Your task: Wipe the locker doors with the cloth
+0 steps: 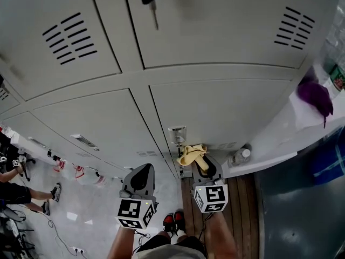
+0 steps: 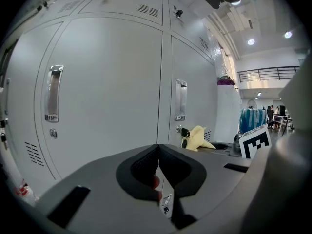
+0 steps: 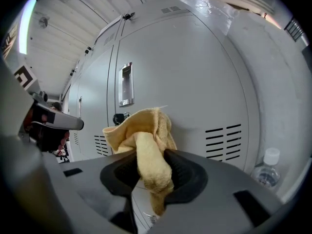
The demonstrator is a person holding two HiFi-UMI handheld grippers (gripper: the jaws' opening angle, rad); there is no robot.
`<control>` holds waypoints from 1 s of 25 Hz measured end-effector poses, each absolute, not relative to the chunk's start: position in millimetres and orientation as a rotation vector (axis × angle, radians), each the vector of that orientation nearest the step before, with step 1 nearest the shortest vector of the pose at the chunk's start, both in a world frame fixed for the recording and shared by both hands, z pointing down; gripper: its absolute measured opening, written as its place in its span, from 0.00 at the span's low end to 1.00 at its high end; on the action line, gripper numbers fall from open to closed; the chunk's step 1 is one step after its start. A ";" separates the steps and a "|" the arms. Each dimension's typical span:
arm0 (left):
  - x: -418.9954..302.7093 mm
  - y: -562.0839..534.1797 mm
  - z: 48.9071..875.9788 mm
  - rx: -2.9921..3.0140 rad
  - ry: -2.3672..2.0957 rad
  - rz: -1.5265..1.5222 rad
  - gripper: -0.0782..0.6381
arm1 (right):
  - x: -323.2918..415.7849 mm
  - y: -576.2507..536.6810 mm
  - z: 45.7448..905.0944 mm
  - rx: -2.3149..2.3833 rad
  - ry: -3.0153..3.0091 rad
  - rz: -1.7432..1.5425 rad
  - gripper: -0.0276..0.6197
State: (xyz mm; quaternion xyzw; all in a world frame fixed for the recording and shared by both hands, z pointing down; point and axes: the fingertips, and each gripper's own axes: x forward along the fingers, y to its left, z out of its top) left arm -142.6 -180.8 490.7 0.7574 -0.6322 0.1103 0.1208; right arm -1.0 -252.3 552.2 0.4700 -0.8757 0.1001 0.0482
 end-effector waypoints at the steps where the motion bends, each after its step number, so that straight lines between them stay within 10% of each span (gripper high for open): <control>1: -140.7 -181.6 490.5 2.217 -1.842 0.322 0.14 | 2.5 -253.1 552.4 1.443 -2.663 0.307 0.24; 25: -93.9 -197.0 495.8 2.314 -1.723 0.345 0.14 | 101.3 -279.2 570.9 1.676 -2.461 0.305 0.25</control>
